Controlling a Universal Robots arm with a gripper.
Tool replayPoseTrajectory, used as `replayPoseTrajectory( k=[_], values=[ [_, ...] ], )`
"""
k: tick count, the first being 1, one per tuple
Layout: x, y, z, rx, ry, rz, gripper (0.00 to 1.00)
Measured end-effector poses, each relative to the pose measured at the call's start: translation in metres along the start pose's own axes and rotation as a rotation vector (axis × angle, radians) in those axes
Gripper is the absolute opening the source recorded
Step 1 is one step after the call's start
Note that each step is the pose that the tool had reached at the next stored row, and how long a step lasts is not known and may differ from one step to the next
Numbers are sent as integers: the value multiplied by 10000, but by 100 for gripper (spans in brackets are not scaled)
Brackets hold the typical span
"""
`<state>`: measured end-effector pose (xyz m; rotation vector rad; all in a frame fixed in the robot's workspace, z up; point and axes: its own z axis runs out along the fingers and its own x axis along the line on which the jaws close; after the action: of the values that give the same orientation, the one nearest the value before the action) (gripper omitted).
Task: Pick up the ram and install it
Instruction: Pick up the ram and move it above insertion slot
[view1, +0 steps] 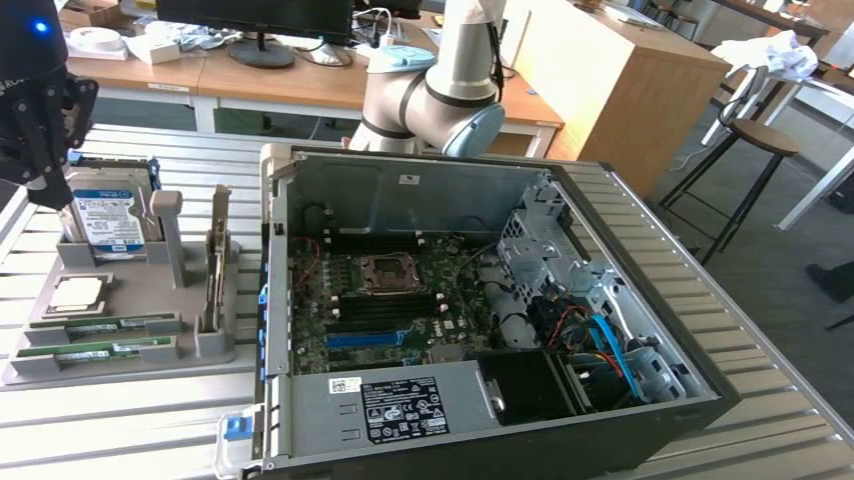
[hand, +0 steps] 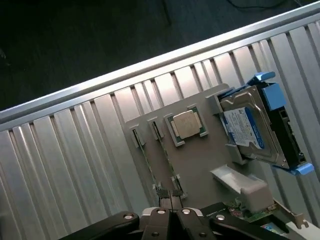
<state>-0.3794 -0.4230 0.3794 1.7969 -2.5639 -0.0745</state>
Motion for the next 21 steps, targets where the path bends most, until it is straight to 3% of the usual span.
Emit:
replayPoseTrajectory(
  k=[21],
  values=[
    [0,0,9,-66,184,-3710,10]
  ],
)
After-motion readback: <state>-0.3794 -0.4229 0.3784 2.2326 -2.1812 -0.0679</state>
